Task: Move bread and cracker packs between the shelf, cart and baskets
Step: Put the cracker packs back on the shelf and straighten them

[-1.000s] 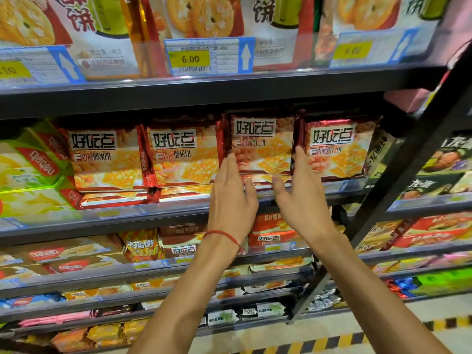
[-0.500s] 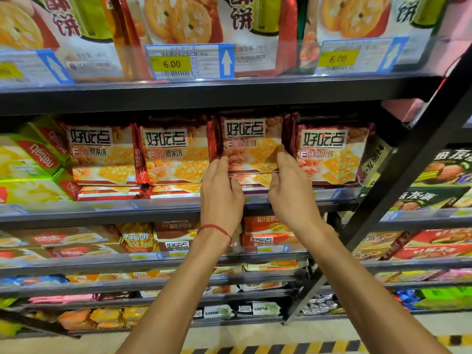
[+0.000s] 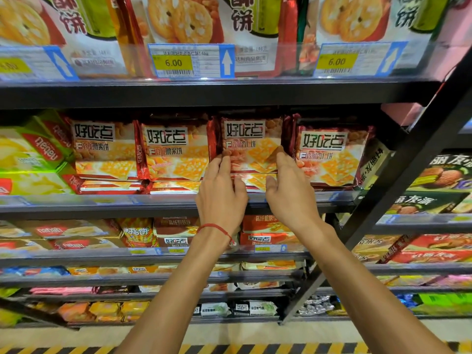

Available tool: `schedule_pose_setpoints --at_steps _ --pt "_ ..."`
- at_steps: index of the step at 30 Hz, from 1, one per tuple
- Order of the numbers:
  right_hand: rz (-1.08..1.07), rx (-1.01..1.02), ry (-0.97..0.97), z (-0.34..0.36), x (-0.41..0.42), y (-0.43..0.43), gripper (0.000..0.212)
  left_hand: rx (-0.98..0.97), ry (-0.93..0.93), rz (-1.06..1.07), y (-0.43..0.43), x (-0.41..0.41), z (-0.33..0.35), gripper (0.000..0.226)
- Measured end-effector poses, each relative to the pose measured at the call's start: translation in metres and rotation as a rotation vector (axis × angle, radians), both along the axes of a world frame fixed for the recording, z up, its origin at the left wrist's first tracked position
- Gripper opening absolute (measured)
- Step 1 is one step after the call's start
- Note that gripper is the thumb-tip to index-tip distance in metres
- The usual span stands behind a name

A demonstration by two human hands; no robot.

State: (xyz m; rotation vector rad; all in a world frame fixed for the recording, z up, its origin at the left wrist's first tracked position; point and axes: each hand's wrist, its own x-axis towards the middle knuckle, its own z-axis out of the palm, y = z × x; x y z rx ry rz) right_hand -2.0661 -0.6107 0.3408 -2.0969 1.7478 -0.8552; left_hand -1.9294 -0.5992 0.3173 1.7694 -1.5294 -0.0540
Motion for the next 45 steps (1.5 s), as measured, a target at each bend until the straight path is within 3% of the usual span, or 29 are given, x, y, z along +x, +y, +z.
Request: schedule_pose_setpoints --at_steps 7,10,15,18,23,28,33,36,39,45 --pt "0.029 0.056 -0.163 -0.007 -0.005 0.014 0.060 -0.059 0.224 -0.068 0.013 -0.004 -0.004 0.052" --pt "0.066 0.000 -0.231 -0.015 -0.010 0.018 0.058 -0.123 0.216 -0.123 0.019 -0.004 -0.010 0.043" --pt "-0.004 -0.309 -0.320 -0.020 -0.035 0.031 0.040 -0.199 0.245 -0.248 0.021 -0.019 -0.011 0.032" --pt "-0.157 -0.412 -0.401 -0.023 -0.056 0.036 0.043 -0.153 0.326 -0.337 0.016 -0.041 -0.002 0.037" --pt "-0.246 -0.207 -0.385 -0.024 -0.078 0.020 0.067 -0.093 0.389 -0.394 -0.006 -0.082 0.012 0.048" --pt "-0.255 -0.180 -0.371 -0.022 -0.080 0.009 0.076 -0.097 0.372 -0.353 -0.027 -0.100 0.005 0.057" --pt "-0.282 -0.174 -0.304 -0.026 -0.075 0.004 0.079 -0.080 0.321 -0.326 -0.029 -0.101 0.000 0.057" --pt "-0.319 -0.059 -0.335 -0.021 -0.083 -0.002 0.081 -0.074 0.272 -0.319 -0.029 -0.103 -0.002 0.055" --pt "-0.313 0.009 -0.248 -0.016 -0.091 -0.010 0.084 -0.085 0.239 -0.298 -0.028 -0.108 0.003 0.053" --pt "-0.266 -0.058 -0.199 -0.012 -0.093 -0.015 0.083 -0.123 0.229 -0.277 -0.031 -0.111 0.006 0.041"
